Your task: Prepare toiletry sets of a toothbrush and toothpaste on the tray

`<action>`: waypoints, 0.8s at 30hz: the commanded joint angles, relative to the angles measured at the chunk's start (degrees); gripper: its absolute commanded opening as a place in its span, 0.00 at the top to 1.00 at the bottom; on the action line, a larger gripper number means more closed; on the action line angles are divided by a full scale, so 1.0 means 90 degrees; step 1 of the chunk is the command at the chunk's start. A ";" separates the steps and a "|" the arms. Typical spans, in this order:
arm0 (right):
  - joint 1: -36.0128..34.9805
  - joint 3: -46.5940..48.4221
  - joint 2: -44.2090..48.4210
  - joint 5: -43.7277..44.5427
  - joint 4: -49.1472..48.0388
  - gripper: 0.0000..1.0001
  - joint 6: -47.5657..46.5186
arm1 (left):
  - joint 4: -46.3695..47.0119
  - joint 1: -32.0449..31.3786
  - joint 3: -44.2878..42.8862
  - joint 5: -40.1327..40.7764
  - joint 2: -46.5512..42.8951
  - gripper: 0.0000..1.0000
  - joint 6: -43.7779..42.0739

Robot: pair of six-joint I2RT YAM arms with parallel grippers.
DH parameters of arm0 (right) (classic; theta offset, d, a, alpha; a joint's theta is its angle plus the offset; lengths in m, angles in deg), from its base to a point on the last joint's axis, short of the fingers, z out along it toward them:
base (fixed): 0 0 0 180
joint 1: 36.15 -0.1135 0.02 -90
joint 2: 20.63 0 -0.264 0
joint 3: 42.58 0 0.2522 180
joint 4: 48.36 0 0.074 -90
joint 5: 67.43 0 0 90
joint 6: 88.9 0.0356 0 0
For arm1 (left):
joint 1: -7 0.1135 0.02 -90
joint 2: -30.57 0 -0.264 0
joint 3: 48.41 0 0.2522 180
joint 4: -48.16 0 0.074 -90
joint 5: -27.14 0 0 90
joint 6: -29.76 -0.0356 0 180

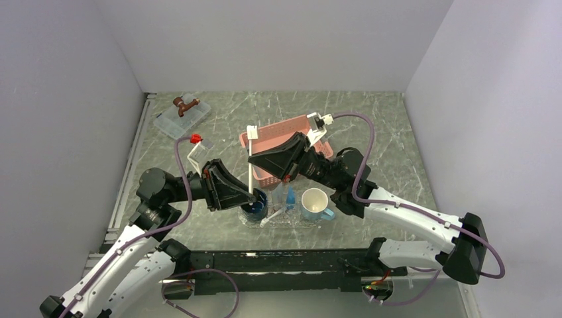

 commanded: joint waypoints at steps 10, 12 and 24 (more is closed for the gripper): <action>-0.0010 0.0377 0.0334 0.0129 0.1059 0.65 -0.0881 | -0.1059 -0.0005 -0.0315 -0.0027 -0.0271 1.00 -0.0840; 0.0005 0.0412 0.0512 0.0058 0.1553 0.57 -0.1145 | -0.1317 -0.0001 -0.0350 0.0001 -0.0273 1.00 -0.1000; 0.0005 0.1271 0.1144 -0.0015 0.5099 0.44 -0.2772 | -0.3207 -0.0004 -0.0738 -0.0018 -0.0272 1.00 -0.2166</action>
